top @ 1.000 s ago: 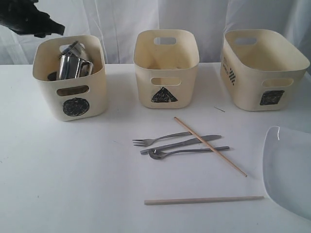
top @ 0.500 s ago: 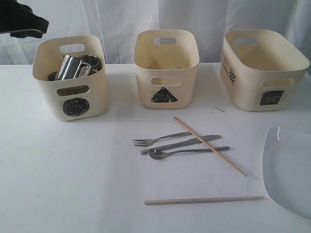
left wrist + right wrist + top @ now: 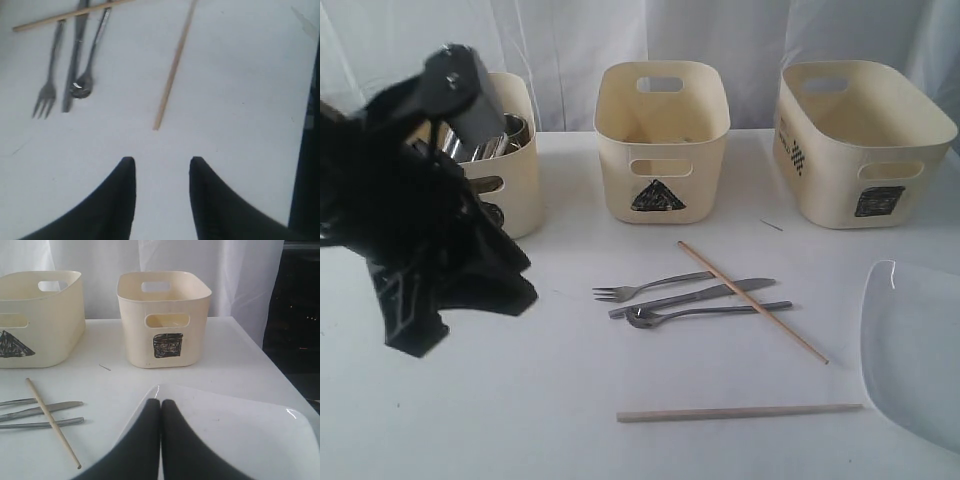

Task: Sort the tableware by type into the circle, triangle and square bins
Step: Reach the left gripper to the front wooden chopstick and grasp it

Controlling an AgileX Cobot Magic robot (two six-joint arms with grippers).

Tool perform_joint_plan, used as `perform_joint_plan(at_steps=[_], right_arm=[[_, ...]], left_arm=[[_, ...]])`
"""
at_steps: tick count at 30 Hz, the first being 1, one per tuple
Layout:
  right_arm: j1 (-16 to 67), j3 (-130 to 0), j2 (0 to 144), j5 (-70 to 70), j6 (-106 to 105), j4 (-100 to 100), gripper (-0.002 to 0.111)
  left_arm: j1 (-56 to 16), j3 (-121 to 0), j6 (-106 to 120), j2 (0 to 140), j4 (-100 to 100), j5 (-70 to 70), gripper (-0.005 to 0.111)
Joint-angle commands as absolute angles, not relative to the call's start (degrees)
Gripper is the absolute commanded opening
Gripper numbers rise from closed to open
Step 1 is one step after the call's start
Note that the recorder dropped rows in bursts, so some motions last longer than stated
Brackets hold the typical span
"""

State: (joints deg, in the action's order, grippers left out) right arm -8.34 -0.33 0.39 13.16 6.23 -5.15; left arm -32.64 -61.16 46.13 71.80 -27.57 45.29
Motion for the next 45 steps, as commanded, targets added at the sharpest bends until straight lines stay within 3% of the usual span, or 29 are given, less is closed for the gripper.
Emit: perform_joint_plan(at_steps=[1,13,24,45], right_arm=[[-8.4,0.0,0.0,12.8,6.2,-5.5,0.000],[-8.4,0.0,0.0,12.8,6.2,-5.5,0.000],[-8.4,0.0,0.0,12.8,6.2,-5.5,0.000],[-6.7,0.0,0.0,12.8,6.2,-5.4,0.000]], left_arm=[[-38.6,-60.7,49.1,77.9,-28.9,45.5,0.045],[-49.2,-64.4,51.3,95.0,-28.9,38.6,0.048],[-49.7,-74.7,52.7,105.7,-26.6,39.0,0.048],[-49.7,-76.1,52.7,113.5,-19.8,38.5,0.048]])
